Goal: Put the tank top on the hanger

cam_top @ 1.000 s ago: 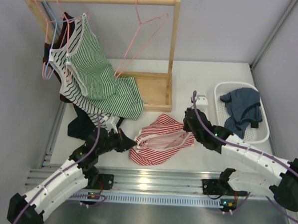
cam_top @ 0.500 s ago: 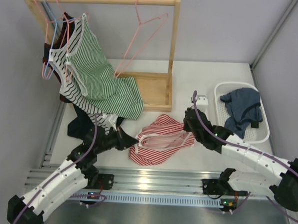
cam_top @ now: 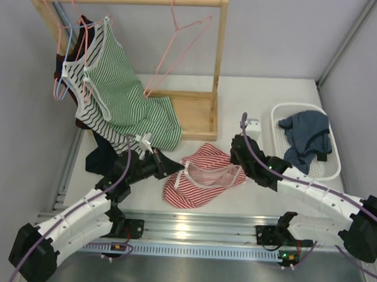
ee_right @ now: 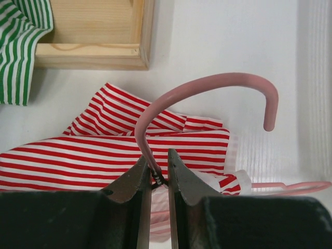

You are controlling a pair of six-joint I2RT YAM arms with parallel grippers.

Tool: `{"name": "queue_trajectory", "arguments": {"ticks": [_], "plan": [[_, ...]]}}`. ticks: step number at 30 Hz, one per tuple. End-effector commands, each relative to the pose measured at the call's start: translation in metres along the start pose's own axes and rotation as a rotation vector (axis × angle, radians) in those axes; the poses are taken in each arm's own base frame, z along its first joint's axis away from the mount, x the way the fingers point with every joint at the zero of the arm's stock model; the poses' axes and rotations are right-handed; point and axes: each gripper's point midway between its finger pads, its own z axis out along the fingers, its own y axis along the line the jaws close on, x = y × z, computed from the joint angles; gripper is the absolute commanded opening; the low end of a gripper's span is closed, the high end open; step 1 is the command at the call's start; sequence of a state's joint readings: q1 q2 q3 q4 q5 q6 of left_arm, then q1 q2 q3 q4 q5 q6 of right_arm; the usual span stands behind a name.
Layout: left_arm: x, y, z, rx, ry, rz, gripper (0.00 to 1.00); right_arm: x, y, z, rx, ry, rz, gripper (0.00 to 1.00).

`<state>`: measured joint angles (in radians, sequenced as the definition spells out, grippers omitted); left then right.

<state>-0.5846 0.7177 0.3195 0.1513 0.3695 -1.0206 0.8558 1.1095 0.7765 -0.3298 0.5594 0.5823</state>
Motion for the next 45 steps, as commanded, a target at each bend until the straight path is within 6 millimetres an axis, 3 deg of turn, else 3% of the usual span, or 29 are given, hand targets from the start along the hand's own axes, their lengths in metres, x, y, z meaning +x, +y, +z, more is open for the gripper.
{"name": "queue_trajectory", "arguments": {"ticks": [1, 12, 16, 24, 29, 33, 40, 45], "plan": [[-0.029, -0.05, 0.007, 0.148, -0.089, -0.02, 0.01, -0.037, 0.026, -0.008, -0.059, -0.087, 0.072, 0.0], [-0.027, -0.054, 0.028, 0.094, -0.089, 0.015, 0.08, -0.047, 0.043, -0.017, -0.083, -0.102, 0.09, 0.0], [-0.027, -0.047, 0.027, 0.042, -0.076, 0.064, 0.25, -0.053, 0.046, -0.019, -0.075, -0.108, 0.076, 0.0], [-0.026, -0.043, 0.024, -0.006, -0.052, 0.152, 0.35, -0.055, 0.063, -0.023, -0.089, -0.115, 0.054, 0.0], [-0.024, -0.023, 0.012, -0.129, -0.02, 0.234, 0.46, -0.056, 0.067, -0.025, -0.088, -0.118, 0.04, 0.0], [-0.023, -0.032, 0.001, -0.106, 0.006, 0.326, 0.65, -0.057, 0.07, -0.027, -0.097, -0.12, 0.038, 0.0], [-0.041, -0.062, -0.012, -0.072, 0.019, 0.569, 0.64, -0.06, 0.075, -0.031, -0.109, -0.126, 0.016, 0.0], [-0.038, -0.058, -0.005, -0.082, 0.1, 0.707, 0.62, -0.064, 0.078, -0.036, -0.129, -0.132, -0.01, 0.0]]}}
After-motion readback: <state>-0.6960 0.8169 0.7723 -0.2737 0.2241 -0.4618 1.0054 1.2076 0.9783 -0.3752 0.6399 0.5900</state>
